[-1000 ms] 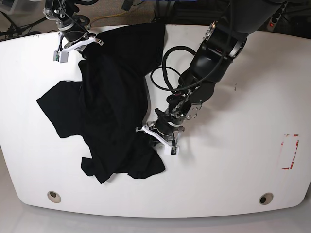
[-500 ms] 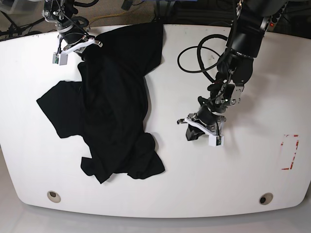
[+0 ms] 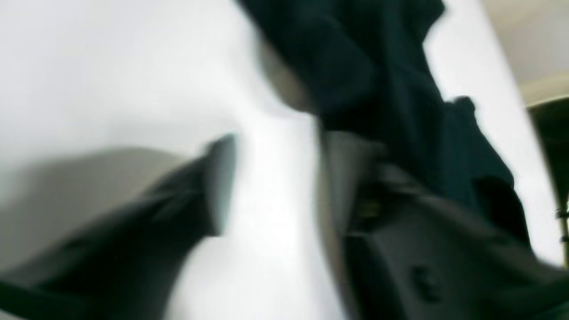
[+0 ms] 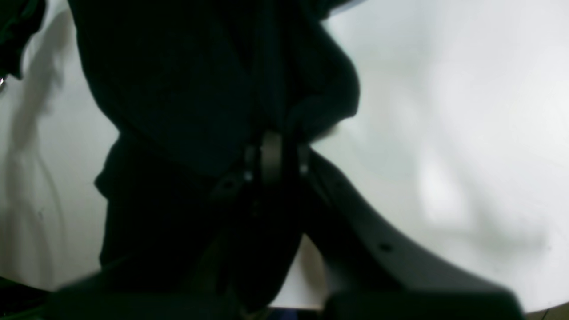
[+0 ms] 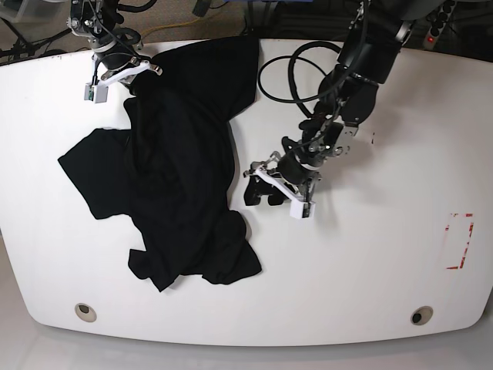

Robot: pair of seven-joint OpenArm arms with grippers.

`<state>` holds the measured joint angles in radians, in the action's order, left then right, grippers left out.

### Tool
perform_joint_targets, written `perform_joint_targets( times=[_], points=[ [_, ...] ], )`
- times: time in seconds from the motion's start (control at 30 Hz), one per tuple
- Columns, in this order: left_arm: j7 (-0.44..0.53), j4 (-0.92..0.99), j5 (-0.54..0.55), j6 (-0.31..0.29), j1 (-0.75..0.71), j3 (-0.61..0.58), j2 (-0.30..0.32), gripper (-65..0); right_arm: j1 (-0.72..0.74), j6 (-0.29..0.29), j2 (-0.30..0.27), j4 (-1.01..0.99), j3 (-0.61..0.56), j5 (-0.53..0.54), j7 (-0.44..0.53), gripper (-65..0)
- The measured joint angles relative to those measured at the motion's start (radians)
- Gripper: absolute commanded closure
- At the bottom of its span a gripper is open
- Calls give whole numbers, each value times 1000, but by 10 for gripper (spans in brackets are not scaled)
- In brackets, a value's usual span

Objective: Fold the T-shirt properly
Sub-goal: 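Pinch the shirt middle with the left gripper and drag it outward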

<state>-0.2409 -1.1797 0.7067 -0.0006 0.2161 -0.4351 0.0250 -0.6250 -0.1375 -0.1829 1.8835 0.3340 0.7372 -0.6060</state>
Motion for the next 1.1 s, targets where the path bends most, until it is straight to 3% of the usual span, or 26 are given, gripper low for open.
perform_joint_targets(
  times=[0.37, 0.6, 0.67, 0.83, 1.1],
  points=[
    [101, 386, 2, -3, 204, 3, -171, -407, 14, -1, 1, -1, 0, 1, 0, 0],
    [166, 526, 9, -29, 273, -2, -179, -400, 13, 0, 0, -1, 0, 0, 0, 0],
    [168, 528, 9, -22, 277, 1, -173, -342, 14, 0, 0, -1, 0, 0, 0, 0],
    [166, 562, 7, -16, 293, 0, -174, -7, 13, 0, 0, -1, 0, 0, 0, 0],
    [164, 620, 10, -18, 320, 4, -174, 0, 14, 0, 0, -1, 1, 0, 0, 0]
  ],
)
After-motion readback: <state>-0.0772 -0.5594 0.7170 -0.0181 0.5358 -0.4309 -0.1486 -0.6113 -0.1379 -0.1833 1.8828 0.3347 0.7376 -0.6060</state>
